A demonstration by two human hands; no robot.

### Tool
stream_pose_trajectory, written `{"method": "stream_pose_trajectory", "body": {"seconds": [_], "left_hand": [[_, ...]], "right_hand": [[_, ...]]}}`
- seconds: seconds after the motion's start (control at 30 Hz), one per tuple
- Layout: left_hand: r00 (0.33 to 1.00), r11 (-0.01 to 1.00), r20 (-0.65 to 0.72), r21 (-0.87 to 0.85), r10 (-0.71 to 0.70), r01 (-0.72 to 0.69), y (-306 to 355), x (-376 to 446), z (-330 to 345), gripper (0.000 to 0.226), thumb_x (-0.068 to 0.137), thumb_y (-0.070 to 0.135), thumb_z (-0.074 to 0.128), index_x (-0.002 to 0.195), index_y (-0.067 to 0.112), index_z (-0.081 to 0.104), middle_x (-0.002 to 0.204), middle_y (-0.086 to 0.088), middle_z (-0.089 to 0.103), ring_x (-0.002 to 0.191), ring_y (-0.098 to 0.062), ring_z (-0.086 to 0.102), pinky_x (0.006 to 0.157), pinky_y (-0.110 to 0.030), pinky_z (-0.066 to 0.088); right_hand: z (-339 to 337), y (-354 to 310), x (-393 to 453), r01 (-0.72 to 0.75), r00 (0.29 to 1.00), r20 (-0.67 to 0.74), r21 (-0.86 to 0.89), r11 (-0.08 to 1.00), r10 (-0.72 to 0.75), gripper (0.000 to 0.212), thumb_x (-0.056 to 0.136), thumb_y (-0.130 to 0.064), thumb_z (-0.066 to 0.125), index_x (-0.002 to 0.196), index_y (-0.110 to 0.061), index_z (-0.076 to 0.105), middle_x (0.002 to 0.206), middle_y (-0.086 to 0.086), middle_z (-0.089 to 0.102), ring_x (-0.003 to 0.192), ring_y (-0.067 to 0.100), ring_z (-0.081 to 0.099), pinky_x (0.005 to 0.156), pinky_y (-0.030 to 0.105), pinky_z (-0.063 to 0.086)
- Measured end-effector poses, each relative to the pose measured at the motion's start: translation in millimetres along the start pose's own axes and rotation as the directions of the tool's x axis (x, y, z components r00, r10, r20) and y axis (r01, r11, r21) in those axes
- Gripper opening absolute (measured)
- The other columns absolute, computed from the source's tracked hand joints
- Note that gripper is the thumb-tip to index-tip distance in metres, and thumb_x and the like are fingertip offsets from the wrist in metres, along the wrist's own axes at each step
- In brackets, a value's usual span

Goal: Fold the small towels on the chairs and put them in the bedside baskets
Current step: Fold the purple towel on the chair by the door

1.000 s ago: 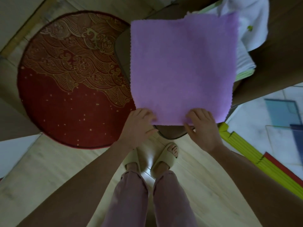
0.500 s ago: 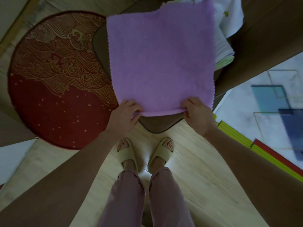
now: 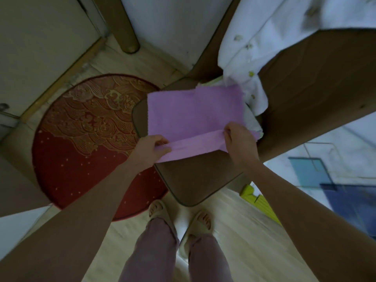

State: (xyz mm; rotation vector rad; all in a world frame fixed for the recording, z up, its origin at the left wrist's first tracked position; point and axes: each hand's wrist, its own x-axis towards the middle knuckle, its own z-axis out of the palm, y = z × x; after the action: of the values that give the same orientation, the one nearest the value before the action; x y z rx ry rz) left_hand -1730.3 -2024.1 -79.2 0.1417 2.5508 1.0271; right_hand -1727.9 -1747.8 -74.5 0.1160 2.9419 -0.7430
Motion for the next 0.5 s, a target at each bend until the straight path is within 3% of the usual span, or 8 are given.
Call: {"method": "stream_pose_trajectory", "body": {"seconds": [0.1,0.23,0.33,0.43,0.5], "left_hand": [[0.997,0.996,-0.021,0.05,0.071,-0.069,4,25,-19,0.017,0.087,0.013,0.071,0.099,0.001,0.071,0.086,-0.001,0.064,0.078,-0.014,0.056,0.071,-0.025,0.04],[0.997,0.998,-0.037,0.001,0.068,-0.068,6,64,-34,0.016,0.093,0.007,0.06,0.103,-0.002,0.068,0.092,-0.015,0.065,0.059,-0.007,0.053,0.046,-0.015,0.045],[0.998,0.998,-0.058,-0.036,0.041,-0.043,6,94,-40,0.019,0.096,0.006,0.055,0.108,-0.003,0.066,0.093,-0.012,0.061,0.059,-0.002,0.048,0.041,-0.011,0.043],[0.997,0.999,-0.067,0.008,0.038,-0.038,-1,123,-45,0.022,0.097,0.01,0.054,0.112,-0.002,0.065,0.097,-0.015,0.065,0.065,-0.011,0.055,0.055,-0.012,0.044],[0.998,0.999,-0.057,0.052,0.005,-0.002,-11,142,-46,0.029,0.097,0.016,0.056,0.119,-0.001,0.063,0.112,-0.016,0.066,0.092,-0.024,0.062,0.08,-0.022,0.044]], "right_hand": [[-7,-6,24,0.031,0.997,-0.073,-0.061,0.998,-0.036,0.015,0.099,-0.015,0.046,0.093,-0.009,0.058,0.089,0.009,0.062,0.087,0.026,0.057,0.075,0.042,0.045],[-7,-11,52,0.028,0.99,-0.135,-0.094,0.995,-0.041,0.015,0.098,-0.011,0.048,0.089,-0.007,0.059,0.086,0.011,0.063,0.086,0.027,0.057,0.067,0.034,0.037],[-3,-19,75,-0.011,0.979,-0.203,-0.14,0.99,-0.018,0.014,0.097,-0.01,0.05,0.087,-0.006,0.059,0.084,0.012,0.062,0.085,0.027,0.056,0.063,0.029,0.027],[6,-26,101,-0.044,0.958,-0.288,-0.176,0.983,-0.009,0.012,0.091,-0.003,0.055,0.079,-0.006,0.057,0.076,0.012,0.061,0.076,0.029,0.057,0.06,0.03,0.028],[14,-27,119,-0.063,0.952,-0.306,-0.193,0.979,0.001,0.013,0.089,0.0,0.056,0.077,-0.006,0.056,0.074,0.013,0.061,0.073,0.03,0.057,0.06,0.031,0.032]]}}
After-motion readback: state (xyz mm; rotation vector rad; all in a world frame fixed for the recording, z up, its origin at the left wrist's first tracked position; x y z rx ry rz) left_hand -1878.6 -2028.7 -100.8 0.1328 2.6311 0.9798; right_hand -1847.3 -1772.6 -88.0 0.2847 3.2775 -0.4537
